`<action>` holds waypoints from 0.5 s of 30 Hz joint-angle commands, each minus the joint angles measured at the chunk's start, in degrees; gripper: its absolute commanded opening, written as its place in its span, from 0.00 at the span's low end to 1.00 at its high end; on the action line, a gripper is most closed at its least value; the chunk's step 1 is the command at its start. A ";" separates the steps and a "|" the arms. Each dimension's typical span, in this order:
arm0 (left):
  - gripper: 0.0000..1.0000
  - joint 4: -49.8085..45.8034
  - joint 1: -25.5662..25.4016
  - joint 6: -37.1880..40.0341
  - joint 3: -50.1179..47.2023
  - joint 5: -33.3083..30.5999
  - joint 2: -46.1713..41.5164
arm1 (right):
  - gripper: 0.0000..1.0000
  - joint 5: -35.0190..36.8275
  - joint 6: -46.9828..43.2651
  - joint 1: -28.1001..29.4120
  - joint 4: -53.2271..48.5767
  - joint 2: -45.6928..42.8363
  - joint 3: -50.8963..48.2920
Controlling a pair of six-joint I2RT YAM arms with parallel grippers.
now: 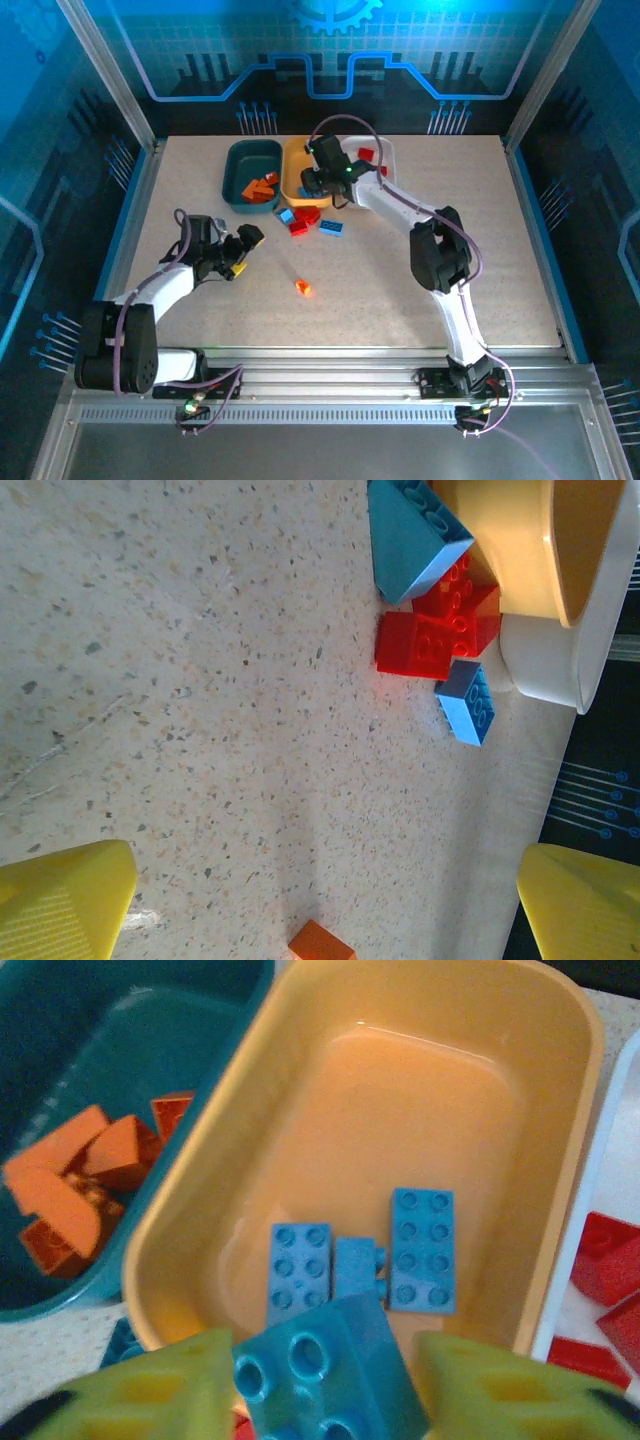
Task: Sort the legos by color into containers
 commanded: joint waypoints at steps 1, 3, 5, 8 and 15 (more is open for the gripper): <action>0.99 2.45 -1.40 -0.81 -0.60 2.19 1.23 | 0.67 0.75 -1.56 -0.20 -5.10 2.66 4.85; 0.99 2.79 -2.17 -0.72 -0.57 2.26 1.23 | 0.71 1.47 -2.36 0.07 -4.57 1.10 4.65; 0.99 2.89 -2.88 -0.59 -0.48 2.11 1.15 | 0.73 1.96 -2.59 0.46 -3.37 -2.19 2.01; 0.99 3.27 -4.00 -0.70 -0.47 1.98 0.92 | 0.74 2.23 -2.74 1.25 0.35 -8.85 -6.00; 0.99 3.73 -6.26 -0.99 -0.87 1.49 0.81 | 0.81 -4.48 -6.40 1.51 3.70 -16.04 -25.33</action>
